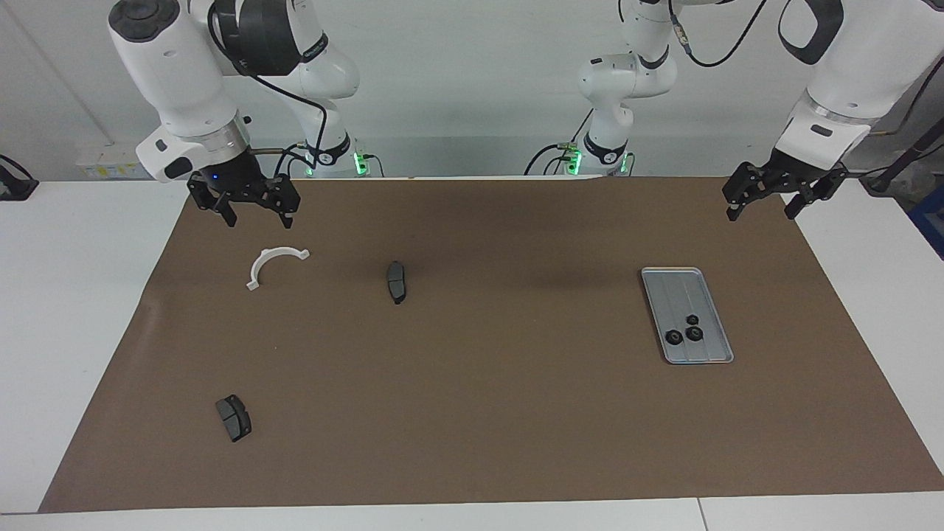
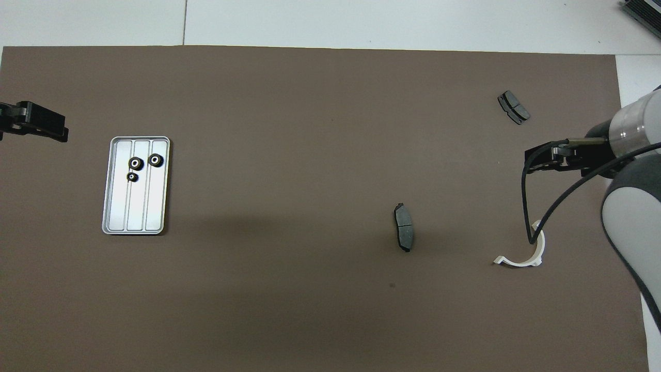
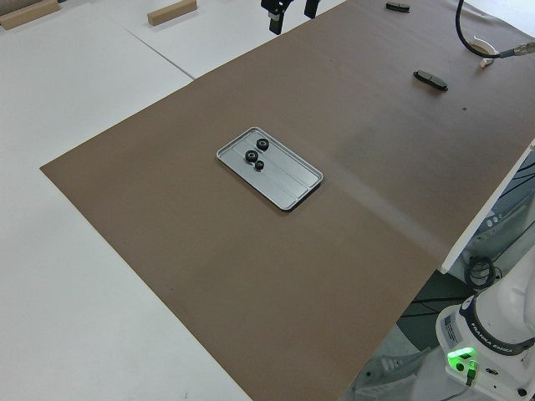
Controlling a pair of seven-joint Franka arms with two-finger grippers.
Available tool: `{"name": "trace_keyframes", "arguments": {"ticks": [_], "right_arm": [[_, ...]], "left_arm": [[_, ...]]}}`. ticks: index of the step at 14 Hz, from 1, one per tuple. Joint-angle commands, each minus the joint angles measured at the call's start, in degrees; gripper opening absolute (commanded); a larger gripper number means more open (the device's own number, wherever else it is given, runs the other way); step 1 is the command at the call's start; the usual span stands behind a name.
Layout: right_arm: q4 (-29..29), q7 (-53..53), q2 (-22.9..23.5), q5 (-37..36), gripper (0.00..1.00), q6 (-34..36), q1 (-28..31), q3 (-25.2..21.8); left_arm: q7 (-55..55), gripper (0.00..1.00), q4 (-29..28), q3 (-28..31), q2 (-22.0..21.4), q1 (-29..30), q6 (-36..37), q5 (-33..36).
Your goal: Place bearing gear from tray to pile
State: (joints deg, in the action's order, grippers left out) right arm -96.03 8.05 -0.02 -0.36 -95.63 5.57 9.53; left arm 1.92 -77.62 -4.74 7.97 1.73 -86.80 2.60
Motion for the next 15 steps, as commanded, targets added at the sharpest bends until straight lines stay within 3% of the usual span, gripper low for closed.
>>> {"name": "trace_keyframes", "arguments": {"ticks": [1, 5, 10, 15], "right_arm": [[-1.44, 0.38, -1.3, 1.06, 1.0, -0.08, 0.41, 0.32], [-1.35, 0.38, -1.3, 1.06, 1.0, -0.25, 0.41, 0.32], [-1.35, 0.3, -1.21, 1.06, 1.0, -0.26, 0.41, 0.32], [-1.35, 0.3, -1.3, 1.06, 1.0, -0.26, 0.41, 0.32]], "left_arm": [[-0.6, 1.0, 0.45, 0.34, -0.32, -0.41, 1.19, -1.19], [0.8, 1.0, -0.25, 0.17, 0.29, -0.41, 0.23, -0.49], [-1.11, 1.0, -0.43, 0.34, 11.26, -0.15, -11.18, -0.23], [-1.21, 1.0, -1.91, 0.25, 18.21, 0.47, -13.65, -0.57]]}}
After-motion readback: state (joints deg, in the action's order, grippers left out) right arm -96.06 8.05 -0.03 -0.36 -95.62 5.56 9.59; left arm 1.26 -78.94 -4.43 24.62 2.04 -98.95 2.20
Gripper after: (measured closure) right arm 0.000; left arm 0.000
